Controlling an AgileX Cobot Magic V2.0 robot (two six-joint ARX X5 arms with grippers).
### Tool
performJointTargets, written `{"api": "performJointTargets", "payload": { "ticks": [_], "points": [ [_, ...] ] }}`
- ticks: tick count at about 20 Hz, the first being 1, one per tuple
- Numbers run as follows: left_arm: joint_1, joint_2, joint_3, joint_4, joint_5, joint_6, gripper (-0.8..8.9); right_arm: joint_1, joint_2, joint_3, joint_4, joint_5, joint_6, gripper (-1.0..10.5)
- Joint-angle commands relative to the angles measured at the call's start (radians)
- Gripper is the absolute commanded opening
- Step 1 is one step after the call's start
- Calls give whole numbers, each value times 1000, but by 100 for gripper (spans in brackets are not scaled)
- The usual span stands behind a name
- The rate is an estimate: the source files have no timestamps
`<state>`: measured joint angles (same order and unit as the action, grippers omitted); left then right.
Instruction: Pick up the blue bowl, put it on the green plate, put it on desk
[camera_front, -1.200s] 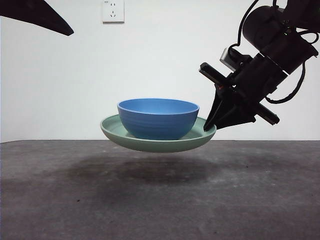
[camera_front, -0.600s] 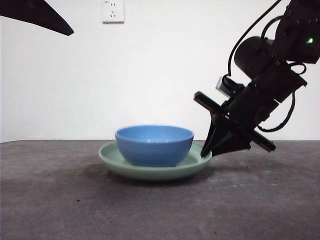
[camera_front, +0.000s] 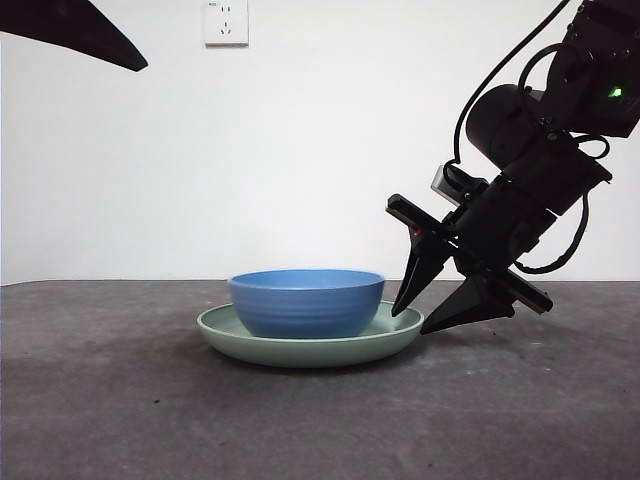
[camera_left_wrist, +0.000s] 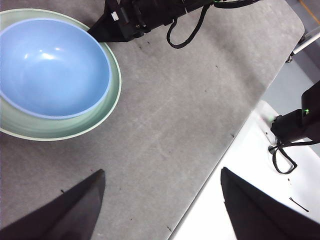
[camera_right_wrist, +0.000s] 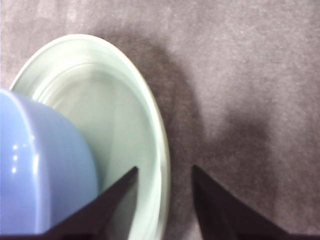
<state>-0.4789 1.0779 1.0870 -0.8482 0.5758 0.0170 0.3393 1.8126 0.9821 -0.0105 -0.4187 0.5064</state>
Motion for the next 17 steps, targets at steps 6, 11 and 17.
{"api": "performJointTargets", "payload": {
  "ticks": [6, 11, 17],
  "points": [
    [-6, 4, 9, 3, 7, 20, 372, 4, -133, 21, -68, 64, -29, 195],
    [-6, 4, 9, 3, 7, 20, 372, 11, -350, 21, -257, 100, -194, 196],
    [-6, 4, 9, 3, 7, 20, 372, 44, -607, 21, -524, 49, -341, 196]
  ]
}}
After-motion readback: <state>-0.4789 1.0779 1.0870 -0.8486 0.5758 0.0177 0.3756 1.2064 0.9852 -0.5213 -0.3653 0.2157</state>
